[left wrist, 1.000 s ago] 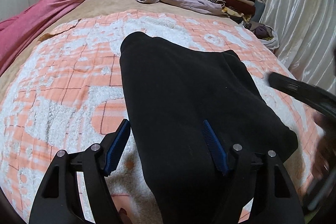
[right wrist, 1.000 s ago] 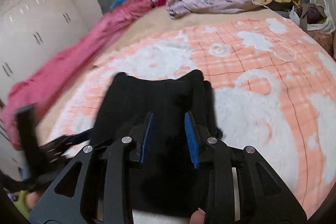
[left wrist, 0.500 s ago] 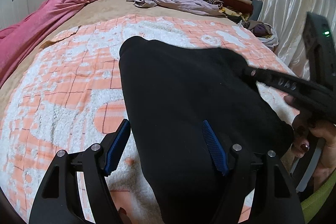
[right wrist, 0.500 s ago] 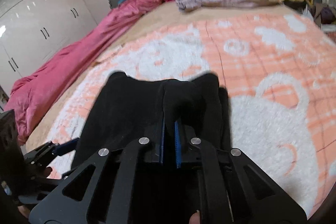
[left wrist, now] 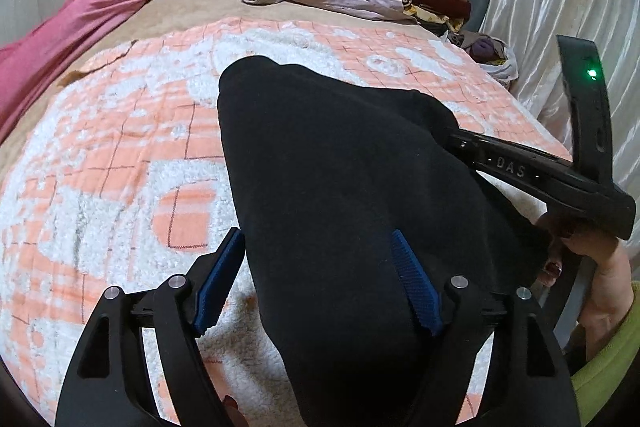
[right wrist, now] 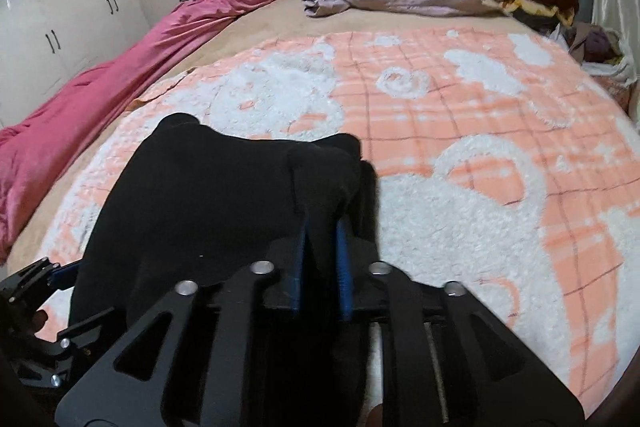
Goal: Fold small clothes
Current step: 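Lay the folded edge down on the shirt and open the right gripper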
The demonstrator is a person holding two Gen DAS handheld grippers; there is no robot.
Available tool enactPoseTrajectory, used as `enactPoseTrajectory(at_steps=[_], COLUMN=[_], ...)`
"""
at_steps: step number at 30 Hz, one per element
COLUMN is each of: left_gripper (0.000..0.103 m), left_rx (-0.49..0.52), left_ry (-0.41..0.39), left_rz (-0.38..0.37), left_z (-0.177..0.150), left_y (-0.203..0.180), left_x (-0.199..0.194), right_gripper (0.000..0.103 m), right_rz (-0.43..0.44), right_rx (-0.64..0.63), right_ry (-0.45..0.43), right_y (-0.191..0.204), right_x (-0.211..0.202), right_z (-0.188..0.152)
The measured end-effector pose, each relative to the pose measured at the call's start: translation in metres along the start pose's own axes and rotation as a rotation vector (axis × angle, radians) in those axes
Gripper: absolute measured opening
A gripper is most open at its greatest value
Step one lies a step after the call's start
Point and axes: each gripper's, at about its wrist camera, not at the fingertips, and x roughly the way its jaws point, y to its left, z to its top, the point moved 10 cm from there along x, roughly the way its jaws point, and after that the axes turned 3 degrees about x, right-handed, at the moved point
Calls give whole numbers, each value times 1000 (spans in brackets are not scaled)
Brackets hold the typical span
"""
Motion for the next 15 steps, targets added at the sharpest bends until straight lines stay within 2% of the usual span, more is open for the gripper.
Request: enactPoseTrajectory(at_steps=[8, 11, 15], left_gripper=[75, 75, 75], left_rx=[-35, -41, -43], left_ry=[-2, -2, 2], left_rz=[-34, -37, -37], left_z=[-3, -3, -4], left_y=[4, 4, 2], left_x=[0, -1, -1], right_gripper=[24, 28, 29], right_rz=[93, 176, 240], right_rx=[34, 57, 101], right_ry=[-60, -37, 31], right_y=[-2, 3, 8], right_x=[-48, -62, -60], right_z=[7, -4, -21])
